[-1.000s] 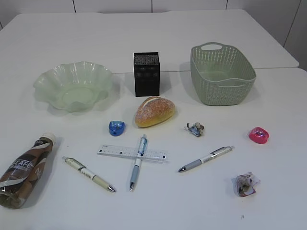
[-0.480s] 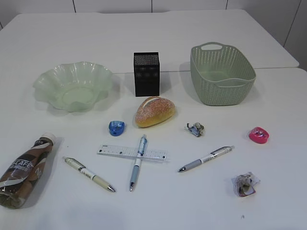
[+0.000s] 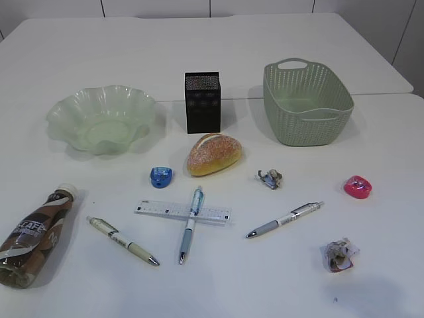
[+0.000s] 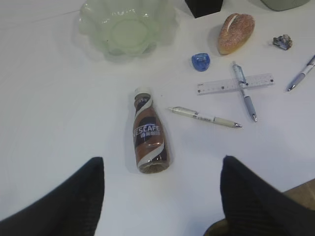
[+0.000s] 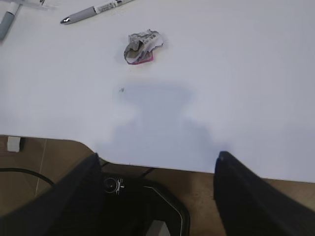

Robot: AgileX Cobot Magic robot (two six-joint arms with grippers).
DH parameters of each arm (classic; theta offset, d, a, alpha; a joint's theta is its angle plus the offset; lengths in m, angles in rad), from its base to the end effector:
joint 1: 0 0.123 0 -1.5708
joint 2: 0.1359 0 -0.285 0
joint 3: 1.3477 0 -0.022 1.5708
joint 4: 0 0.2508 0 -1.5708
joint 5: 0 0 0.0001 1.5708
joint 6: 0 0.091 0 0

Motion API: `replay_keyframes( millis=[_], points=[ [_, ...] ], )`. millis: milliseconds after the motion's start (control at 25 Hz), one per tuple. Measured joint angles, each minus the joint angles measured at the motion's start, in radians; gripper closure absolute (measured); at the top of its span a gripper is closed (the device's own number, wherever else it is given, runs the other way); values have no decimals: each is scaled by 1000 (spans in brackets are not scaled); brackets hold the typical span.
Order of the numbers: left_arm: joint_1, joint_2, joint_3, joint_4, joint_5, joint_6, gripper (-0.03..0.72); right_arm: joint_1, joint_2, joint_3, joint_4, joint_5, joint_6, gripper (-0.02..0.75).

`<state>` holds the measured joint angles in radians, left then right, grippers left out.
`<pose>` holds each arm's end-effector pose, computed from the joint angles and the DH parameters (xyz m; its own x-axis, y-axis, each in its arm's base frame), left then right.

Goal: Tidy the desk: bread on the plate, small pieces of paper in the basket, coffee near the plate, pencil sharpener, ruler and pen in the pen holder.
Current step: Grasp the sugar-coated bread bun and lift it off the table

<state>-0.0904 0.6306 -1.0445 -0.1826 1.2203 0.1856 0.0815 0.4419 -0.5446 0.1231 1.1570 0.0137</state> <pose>0.0701 -0.0219 0.4017 -0.6206 0.1769 -0.7639 0.2953 0.9552 -0.0186 0.0538 0.0147 0.2733 -0.8264 -0.0043 -0.5630 -0.0926 0.9874 0.1283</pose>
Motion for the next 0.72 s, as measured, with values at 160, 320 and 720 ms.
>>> replay_keyframes(
  millis=[160,320,720],
  points=[
    [-85,173,-118,4,22,10,169,0,91,-78,16,0,0,187],
    [-199,349,-237,62,38,13,166,0,164,-115,18,0,0,187],
    [-439,836,-548,170,31,16,139,0,382,-208,13,10,-20,187]
  ],
)
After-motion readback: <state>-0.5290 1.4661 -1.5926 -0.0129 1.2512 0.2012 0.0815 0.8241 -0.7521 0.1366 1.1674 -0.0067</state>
